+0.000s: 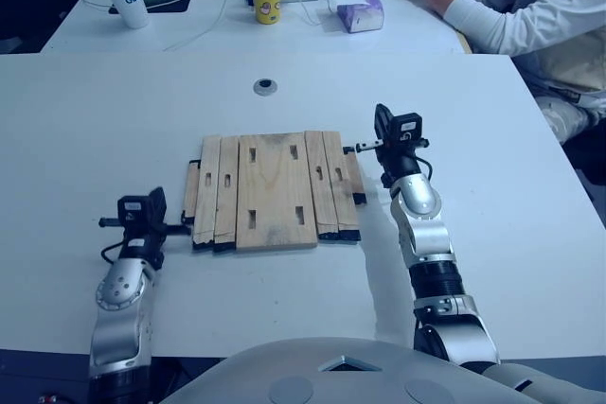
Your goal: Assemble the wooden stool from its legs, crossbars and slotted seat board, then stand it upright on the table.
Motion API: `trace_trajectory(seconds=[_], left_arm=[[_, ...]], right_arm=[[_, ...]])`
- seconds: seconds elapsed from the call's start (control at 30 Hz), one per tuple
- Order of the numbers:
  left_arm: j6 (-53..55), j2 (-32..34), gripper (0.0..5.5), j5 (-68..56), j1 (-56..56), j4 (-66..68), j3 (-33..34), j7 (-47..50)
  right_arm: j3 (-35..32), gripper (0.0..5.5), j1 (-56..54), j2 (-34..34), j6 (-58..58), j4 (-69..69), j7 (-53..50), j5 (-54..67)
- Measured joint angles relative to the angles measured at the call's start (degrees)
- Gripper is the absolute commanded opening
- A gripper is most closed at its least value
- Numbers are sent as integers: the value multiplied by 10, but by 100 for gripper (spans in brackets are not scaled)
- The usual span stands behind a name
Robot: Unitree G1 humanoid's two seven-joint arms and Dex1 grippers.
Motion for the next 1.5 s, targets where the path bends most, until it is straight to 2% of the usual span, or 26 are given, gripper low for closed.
trace_trajectory(seconds=[0.2,0.23,0.73,1.13,1.5], left_arm=[[18,8,122,-44,-8,-10,0,-47],[19,10,124,-53,-8,-12,0,-62],[28,45,124,-67,-9,13,-8,-127],[19,57,124,-67,-52,73,8,-113],[57,56,124,-91,-57,51,19,-102]], right_arm=[[-1,0,2,0,1,0,-1,0],[-1,0,2,0,1,0,-1,0],[-1,0,8,1,0,0,-12,-1],[0,0,11,1,0,0,-12,-1],[-1,0,10,0,0,1,-12,-1]])
